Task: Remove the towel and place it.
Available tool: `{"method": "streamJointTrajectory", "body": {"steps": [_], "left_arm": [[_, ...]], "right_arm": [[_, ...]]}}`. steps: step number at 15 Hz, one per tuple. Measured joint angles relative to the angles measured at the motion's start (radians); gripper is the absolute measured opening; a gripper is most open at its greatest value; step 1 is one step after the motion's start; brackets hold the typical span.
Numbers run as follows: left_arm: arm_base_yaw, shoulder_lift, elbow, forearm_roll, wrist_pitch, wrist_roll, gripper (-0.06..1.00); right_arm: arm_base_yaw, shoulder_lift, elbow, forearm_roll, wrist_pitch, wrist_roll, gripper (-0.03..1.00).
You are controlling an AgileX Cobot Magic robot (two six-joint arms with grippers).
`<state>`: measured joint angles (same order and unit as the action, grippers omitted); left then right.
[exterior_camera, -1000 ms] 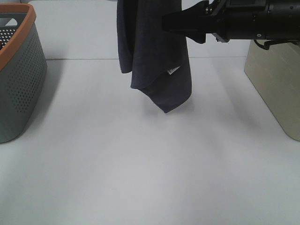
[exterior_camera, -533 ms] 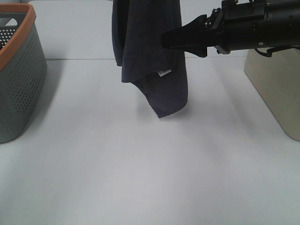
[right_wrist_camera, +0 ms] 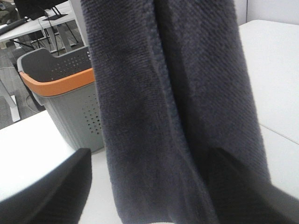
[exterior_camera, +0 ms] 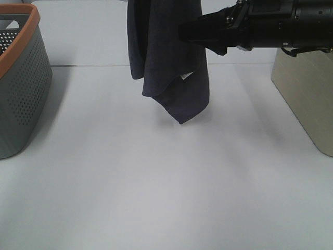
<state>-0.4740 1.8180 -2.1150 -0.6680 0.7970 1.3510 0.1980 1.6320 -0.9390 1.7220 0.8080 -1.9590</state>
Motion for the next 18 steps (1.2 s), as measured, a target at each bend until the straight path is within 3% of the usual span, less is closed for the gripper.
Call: {"method": "streamJointTrajectory", "body": {"steps": [3, 7, 10, 14, 17, 18], "left_arm": [[0.000, 0.000, 0.000, 0.000, 0.000, -0.001, 0.00], [0.000, 0.000, 0.000, 0.000, 0.000, -0.002, 0.00], [0.000, 0.000, 0.000, 0.000, 0.000, -0.002, 0.00], [0.000, 0.000, 0.000, 0.000, 0.000, -0.002, 0.00], [0.000, 0.000, 0.000, 0.002, 0.000, -0.004, 0.00], [0.000, 0.000, 0.000, 0.018, 0.000, -0.016, 0.00]], "right_arm": [[0.027, 0.012, -0.002, -0.023, 0.025, 0.039, 0.65], [0.110, 0.089, -0.002, -0.020, -0.084, -0.004, 0.61], [0.116, 0.106, -0.002, 0.006, -0.133, -0.072, 0.58], [0.116, 0.106, -0.002, 0.012, -0.134, -0.088, 0.32], [0.116, 0.106, -0.002, 0.014, -0.135, -0.075, 0.02], [0.116, 0.100, -0.002, 0.003, -0.141, -0.027, 0.02]]}}
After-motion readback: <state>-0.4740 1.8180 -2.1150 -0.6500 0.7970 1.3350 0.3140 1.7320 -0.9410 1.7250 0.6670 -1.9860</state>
